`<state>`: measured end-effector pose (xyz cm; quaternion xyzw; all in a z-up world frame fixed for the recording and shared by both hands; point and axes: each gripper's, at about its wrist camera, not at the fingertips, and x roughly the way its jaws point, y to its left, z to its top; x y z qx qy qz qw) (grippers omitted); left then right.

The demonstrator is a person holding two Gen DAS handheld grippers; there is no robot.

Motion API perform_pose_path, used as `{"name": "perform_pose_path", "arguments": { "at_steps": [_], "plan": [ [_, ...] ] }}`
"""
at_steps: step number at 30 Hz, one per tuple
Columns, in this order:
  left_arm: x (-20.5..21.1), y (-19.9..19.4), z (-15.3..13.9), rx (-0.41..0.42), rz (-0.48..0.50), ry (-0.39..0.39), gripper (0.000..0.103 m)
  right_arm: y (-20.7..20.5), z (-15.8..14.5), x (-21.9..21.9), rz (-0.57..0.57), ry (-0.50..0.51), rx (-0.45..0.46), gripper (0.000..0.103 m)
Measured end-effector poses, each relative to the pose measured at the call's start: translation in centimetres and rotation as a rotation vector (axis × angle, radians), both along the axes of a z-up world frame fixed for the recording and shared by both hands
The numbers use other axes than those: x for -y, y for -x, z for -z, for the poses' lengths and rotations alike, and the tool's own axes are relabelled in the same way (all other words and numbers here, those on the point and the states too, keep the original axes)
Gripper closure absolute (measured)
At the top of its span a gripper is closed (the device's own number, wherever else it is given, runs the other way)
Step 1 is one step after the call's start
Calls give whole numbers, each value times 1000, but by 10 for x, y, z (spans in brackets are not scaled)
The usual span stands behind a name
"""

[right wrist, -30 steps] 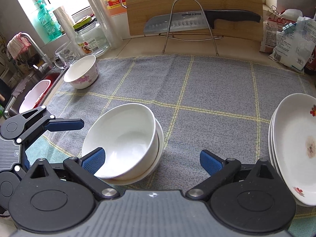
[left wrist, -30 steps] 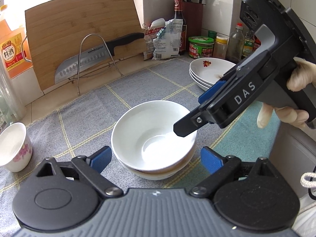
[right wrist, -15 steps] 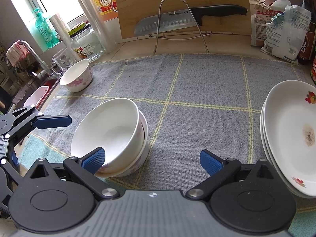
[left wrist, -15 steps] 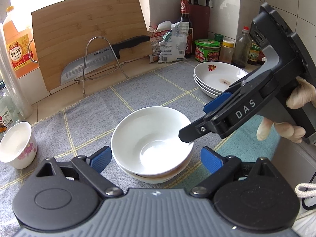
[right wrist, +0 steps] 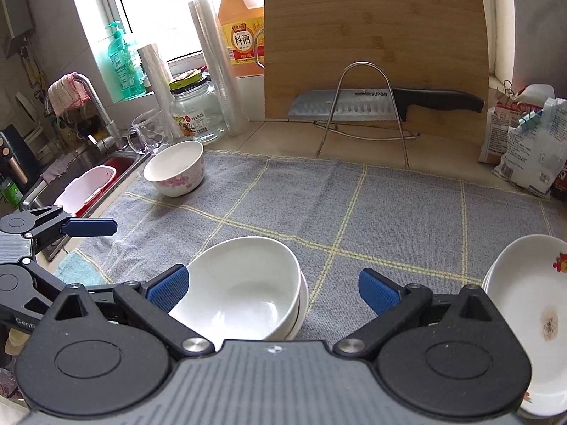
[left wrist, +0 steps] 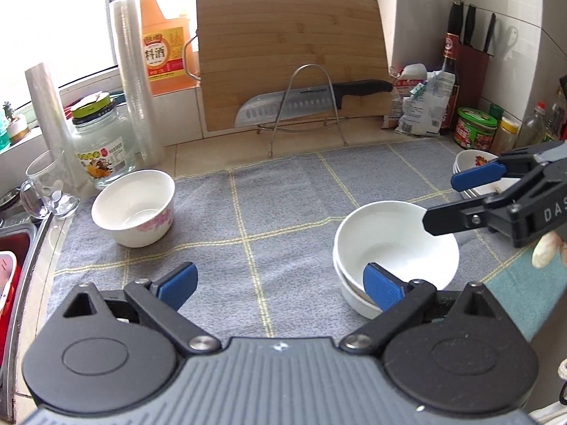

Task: Organize plates and bowls
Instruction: 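Move the left tool toward the floral white bowl by the glass jar, then grasp the rim of the floral white bowl with the left tool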

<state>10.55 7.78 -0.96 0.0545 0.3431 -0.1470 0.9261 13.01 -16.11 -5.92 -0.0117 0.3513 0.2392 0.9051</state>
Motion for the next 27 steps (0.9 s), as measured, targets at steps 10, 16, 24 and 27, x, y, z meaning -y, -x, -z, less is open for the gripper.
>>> {"name": "perform_pose_path", "arguments": {
  "at_steps": [10,16,24,27],
  "plan": [
    [-91,-34,10,-9,-13,3,3,-3,-10,-82,33,91,47,0],
    [-143,-59,17,18,1,-34,3,-13,-9,-149,43,130,68,0],
    [-188,-104,14,-2,-47,-5,3,-36,-1,-225,-10,160,77,0],
    [-195,-121,14,-25,-55,14,3,-47,3,-241,-31,178,70,0]
  ]
}}
